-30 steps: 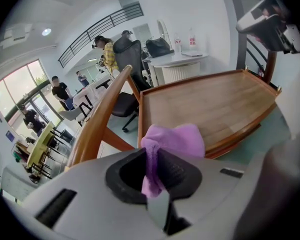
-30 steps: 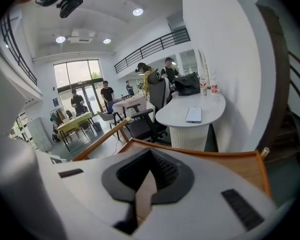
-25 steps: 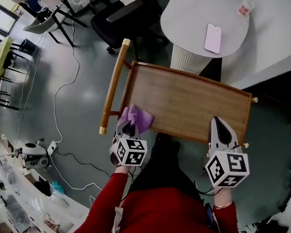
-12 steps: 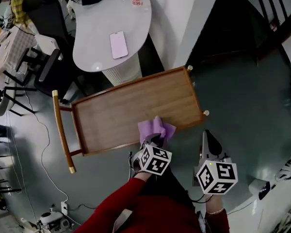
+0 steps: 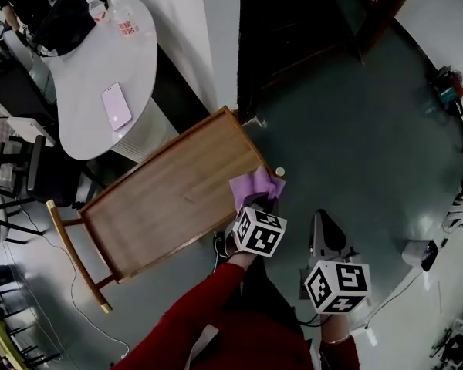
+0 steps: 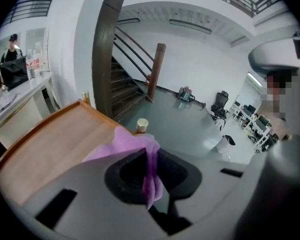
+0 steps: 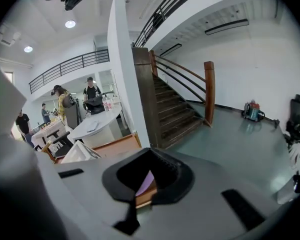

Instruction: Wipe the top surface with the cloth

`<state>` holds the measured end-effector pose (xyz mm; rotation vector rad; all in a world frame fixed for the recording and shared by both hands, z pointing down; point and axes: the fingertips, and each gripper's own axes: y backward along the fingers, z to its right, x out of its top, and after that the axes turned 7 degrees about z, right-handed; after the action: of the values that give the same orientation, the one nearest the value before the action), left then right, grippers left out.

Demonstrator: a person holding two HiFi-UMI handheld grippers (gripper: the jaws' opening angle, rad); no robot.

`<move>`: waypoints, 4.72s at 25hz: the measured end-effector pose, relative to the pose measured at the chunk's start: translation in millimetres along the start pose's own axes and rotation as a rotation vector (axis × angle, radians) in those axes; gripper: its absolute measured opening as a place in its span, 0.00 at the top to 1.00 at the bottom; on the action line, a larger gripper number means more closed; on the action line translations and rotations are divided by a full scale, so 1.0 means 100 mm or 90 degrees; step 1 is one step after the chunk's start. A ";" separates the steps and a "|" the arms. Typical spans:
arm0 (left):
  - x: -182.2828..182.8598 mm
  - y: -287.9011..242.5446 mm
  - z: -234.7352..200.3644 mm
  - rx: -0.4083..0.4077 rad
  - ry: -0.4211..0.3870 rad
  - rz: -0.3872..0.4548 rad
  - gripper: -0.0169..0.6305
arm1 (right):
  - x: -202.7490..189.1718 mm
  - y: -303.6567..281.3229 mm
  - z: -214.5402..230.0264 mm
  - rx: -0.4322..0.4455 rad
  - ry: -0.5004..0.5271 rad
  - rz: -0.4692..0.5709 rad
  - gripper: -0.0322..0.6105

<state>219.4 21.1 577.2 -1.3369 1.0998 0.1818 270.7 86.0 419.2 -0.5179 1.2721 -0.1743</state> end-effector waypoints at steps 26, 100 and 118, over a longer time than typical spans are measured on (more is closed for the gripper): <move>1.01 -0.46 -1.82 0.063 0.015 0.021 0.90 | 0.32 -0.98 -0.17 0.068 0.016 -0.050 0.94; -0.14 4.32 -3.54 0.704 0.132 0.330 0.89 | 0.69 -1.32 -3.00 0.439 0.202 0.019 0.94; 0.57 3.34 -1.96 0.424 0.053 0.417 0.89 | 0.77 -0.66 -2.35 0.422 0.156 0.157 0.94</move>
<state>-78.9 -69.7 340.3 -0.3707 1.4772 0.2121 82.6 -66.9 336.6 0.2359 1.4088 -0.4402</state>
